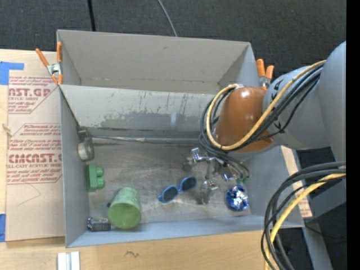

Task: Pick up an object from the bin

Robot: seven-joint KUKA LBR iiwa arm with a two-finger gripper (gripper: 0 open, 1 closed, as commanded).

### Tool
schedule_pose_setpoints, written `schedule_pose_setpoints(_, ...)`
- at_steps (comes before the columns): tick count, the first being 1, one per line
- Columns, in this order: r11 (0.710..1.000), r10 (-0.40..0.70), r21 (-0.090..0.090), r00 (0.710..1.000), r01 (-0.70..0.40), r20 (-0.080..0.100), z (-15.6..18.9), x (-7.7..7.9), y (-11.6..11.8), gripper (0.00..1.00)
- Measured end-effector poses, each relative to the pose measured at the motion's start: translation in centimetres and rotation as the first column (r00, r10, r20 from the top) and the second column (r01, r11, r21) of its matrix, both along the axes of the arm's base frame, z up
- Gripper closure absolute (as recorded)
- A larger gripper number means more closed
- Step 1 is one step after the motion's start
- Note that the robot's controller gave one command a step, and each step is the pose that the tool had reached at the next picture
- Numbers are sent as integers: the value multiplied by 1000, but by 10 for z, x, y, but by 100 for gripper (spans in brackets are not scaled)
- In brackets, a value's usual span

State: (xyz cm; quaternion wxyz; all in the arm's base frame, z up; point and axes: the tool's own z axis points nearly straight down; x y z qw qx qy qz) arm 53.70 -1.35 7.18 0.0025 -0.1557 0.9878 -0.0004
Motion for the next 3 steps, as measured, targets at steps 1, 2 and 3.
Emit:
schedule_pose_setpoints(1,987,158,3,987,-158,-5,7,-13,54,0)
schedule_pose_setpoints(2,988,156,0,988,-156,-5,7,-13,53,100)
schedule_pose_setpoints(3,966,259,-1,966,-259,4,159,-24,58,100)
